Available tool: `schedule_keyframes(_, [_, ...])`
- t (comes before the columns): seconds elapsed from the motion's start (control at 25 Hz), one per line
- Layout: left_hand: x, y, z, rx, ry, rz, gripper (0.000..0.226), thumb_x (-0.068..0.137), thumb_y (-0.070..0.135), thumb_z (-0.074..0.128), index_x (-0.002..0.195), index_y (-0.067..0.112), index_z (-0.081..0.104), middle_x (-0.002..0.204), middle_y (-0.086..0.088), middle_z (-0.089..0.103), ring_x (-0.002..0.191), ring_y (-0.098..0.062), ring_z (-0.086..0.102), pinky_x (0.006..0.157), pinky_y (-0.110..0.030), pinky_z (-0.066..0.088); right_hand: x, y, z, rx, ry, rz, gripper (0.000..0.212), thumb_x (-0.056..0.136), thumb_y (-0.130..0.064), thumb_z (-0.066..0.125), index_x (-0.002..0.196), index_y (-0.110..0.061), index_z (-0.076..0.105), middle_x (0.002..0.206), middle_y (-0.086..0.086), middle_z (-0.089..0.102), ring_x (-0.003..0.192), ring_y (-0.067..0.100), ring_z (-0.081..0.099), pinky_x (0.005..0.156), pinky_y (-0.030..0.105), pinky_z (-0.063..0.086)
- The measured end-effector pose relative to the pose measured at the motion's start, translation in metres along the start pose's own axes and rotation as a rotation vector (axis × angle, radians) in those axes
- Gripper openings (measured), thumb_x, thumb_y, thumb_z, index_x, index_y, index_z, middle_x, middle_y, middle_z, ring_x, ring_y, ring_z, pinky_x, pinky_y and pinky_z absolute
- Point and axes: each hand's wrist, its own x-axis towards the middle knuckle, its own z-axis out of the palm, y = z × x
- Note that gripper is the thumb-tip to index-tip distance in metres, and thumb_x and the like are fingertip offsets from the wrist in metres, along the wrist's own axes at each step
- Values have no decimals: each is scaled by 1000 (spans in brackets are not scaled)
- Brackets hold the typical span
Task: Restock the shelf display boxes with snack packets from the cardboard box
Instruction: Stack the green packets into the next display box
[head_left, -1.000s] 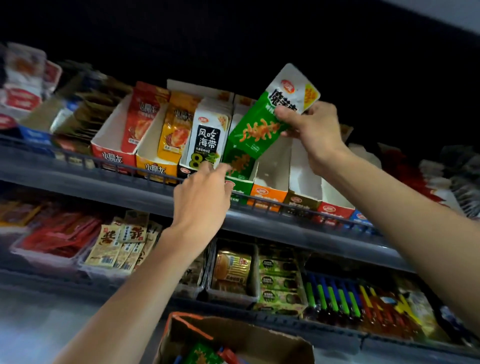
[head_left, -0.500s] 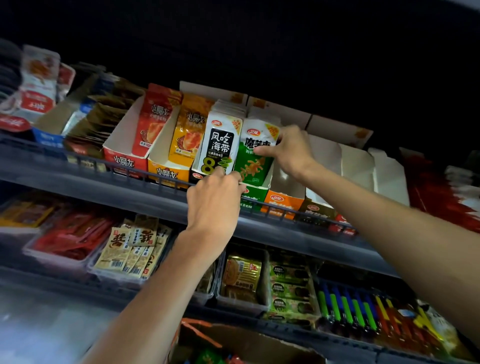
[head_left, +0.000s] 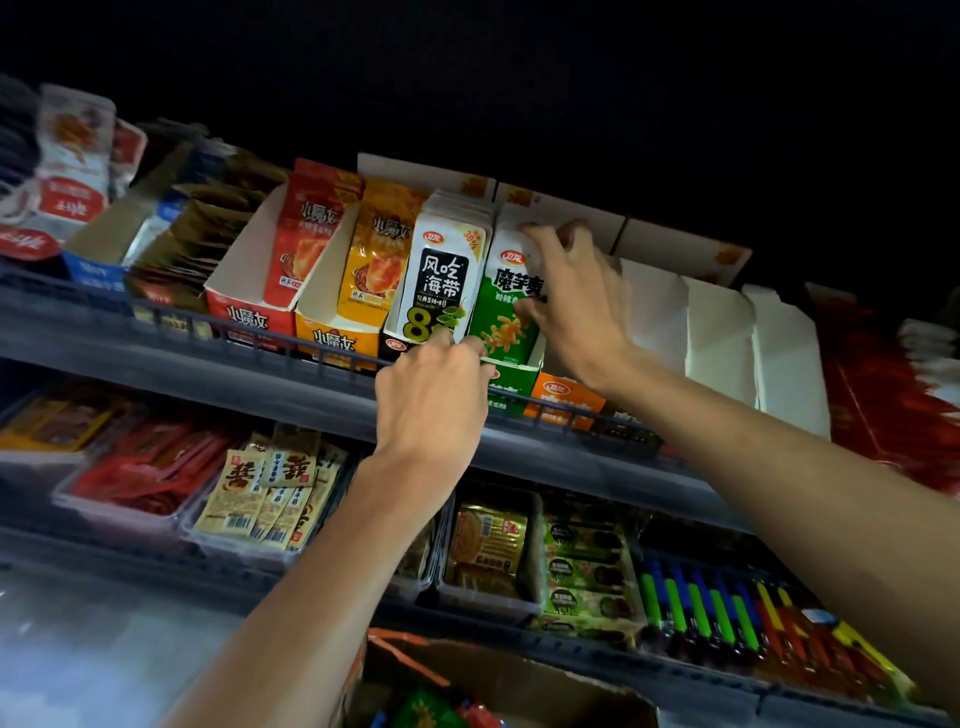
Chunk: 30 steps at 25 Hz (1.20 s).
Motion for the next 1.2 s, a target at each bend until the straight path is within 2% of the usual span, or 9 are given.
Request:
schedule_keyframes(0.32, [-2,-4,1,-53,-5,20,33,98,39,52,128,26,58,115,-2,64,100,-26,66,74,-37,52,-2,-3,-1,62,-39,25,74,80,-28,79,141,-22,37,128,12,44,108,31,57,88,41,51])
schedule_keyframes(0.48, [-6,-4,-5,-148,4,49,34,98,37,53,131,30,53,115,0,63,99,-24,65,75,-36,51,-9,1,-8,175,40,21,79,78,-24,80,144,-22,36,134,12,38,111,31,57,89,44,54])
schedule_keyframes(0.6, [-13,-9,-12,-227,-21,35,30,97,33,55,127,29,55,118,3,63,101,-23,62,78,-36,49,-32,-2,-23,260,81,17,65,85,-23,74,140,-19,41,135,10,40,98,20,58,78,33,54])
schedule_keyframes(0.72, [-25,-13,-16,-282,-56,49,26,96,26,57,122,28,59,114,4,65,97,-22,62,77,-35,48,-72,-1,-36,416,48,11,34,89,-17,67,123,-18,58,114,-4,51,86,5,51,77,18,44])
schedule_keyframes(0.8, [-35,-15,-14,-281,-129,91,24,95,26,58,118,29,61,103,5,66,93,-21,62,77,-35,50,-110,1,-38,548,-23,-39,18,88,-11,67,105,-17,67,101,-7,61,87,6,56,78,16,42])
schedule_keyframes(0.92, [-59,-22,-1,-149,-395,236,20,94,33,58,113,32,61,96,9,66,93,-19,63,78,-35,51,-187,-1,-17,663,-285,-34,14,85,-9,72,96,-18,72,92,-8,66,81,0,58,78,18,45])
schedule_keyframes(1.04, [-92,-37,25,42,-721,331,27,92,39,58,117,30,60,108,2,67,100,-24,62,75,-31,44,-267,-8,26,701,-812,141,17,89,-16,71,99,-29,68,85,-21,60,75,-9,55,70,7,40])
schedule_keyframes(1.12, [-115,-53,45,120,-902,295,30,93,40,57,118,23,57,101,-1,65,89,-25,60,67,-31,42,-317,-9,67,698,-1148,204,12,91,-23,69,102,-29,66,86,-21,61,79,-1,60,67,8,39])
schedule_keyframes(1.2, [-138,-69,67,180,-1000,209,35,95,38,55,124,19,50,88,1,59,75,-21,56,58,-31,39,-358,-8,108,667,-1360,264,23,92,-29,68,114,-23,68,105,-8,69,93,9,64,76,17,46])
